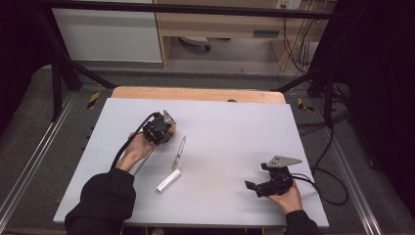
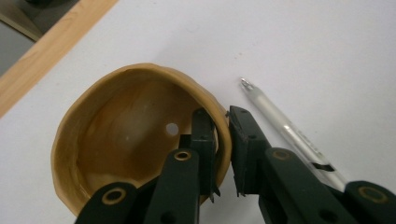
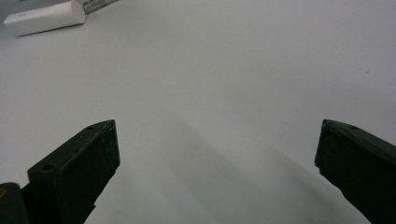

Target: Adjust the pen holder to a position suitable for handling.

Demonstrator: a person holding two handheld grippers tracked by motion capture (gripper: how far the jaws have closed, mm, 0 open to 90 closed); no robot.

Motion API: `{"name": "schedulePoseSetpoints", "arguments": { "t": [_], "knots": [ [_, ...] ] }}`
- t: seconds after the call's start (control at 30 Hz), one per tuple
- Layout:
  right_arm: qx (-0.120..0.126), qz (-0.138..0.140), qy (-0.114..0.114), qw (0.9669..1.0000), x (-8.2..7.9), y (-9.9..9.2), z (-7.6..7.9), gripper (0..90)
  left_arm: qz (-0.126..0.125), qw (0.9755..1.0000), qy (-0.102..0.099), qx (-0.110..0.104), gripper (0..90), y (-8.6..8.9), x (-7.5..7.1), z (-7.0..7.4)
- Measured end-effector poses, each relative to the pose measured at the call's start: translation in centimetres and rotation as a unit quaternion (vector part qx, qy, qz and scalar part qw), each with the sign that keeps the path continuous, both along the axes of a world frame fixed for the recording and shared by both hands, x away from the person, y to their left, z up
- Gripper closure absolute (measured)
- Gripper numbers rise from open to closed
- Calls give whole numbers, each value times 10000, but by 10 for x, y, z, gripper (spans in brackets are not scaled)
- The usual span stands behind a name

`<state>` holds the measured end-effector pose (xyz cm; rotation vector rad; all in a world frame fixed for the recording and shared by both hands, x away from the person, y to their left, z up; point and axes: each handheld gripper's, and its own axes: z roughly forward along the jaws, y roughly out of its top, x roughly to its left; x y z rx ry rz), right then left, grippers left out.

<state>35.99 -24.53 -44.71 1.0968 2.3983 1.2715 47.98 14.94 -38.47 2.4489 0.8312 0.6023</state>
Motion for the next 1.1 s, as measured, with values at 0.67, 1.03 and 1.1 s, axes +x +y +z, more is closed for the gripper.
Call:
{"name": "schedulePoseSetpoints", "arguments": {
  "t": [0.67, 1.03, 1.1],
  "knots": [
    [-8, 9, 31, 10000, 0, 1, -1, 6, -25, 10000, 68, -22, 766, -11, 10, -7],
    [-4, 19, 36, 10000, 0, 1, -1, 6, 7, 9998, 88, -201, 701, -10, 24, -5],
    [-12, 21, 31, 10000, 0, 1, -1, 6, -4, 9997, 80, -224, 705, -10, 24, -3]
  ]
}}
